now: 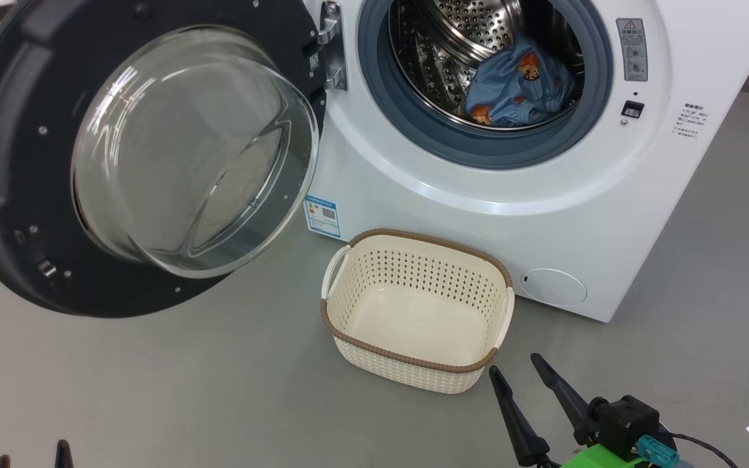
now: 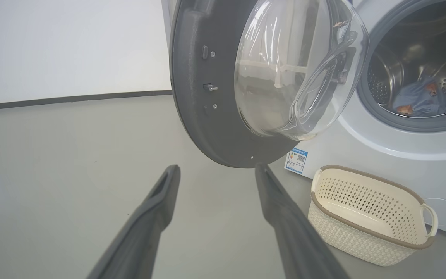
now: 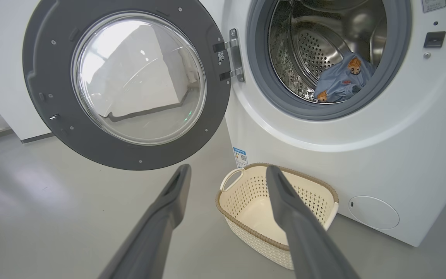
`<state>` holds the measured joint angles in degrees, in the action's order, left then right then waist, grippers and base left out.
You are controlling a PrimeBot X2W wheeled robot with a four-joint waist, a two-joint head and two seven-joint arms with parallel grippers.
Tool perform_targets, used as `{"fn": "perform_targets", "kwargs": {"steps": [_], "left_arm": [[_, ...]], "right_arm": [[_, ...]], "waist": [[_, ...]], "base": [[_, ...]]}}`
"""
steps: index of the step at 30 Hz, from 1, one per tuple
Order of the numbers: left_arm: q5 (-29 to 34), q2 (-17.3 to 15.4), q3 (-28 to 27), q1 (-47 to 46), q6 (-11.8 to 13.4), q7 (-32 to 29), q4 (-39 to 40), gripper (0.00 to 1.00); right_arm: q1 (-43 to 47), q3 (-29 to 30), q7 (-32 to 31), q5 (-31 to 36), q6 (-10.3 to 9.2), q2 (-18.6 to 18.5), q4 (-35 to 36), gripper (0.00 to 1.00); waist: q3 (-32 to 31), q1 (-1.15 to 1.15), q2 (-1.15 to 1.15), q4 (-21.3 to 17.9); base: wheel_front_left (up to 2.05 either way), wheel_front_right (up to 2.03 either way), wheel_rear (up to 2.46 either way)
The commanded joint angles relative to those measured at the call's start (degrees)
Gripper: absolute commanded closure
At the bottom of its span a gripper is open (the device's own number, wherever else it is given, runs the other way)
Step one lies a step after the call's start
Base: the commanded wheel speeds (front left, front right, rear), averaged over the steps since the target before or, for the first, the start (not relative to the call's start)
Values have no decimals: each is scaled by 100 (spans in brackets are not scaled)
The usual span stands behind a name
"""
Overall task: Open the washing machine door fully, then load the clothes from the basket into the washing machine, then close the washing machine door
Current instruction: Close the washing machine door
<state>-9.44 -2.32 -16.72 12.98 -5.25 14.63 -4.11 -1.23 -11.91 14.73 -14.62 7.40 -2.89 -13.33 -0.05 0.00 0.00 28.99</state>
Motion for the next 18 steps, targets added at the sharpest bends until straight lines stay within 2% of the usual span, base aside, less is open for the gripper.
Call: {"fn": "perform_targets", "kwargs": {"steps": [1,18], "left_arm": [[-54,-56,-209,-179,32,37,140,0],[-65,-56,-102,-201,84,37,157,0]], "right_arm": [[-176,-115,27,25,9,2,126,0],[-55,-17,27,44,9,2,202,0]], "waist": [[0,0,0,-4],[-8,0,0,-28]], "base": [[0,0,0],[0,0,0]]}}
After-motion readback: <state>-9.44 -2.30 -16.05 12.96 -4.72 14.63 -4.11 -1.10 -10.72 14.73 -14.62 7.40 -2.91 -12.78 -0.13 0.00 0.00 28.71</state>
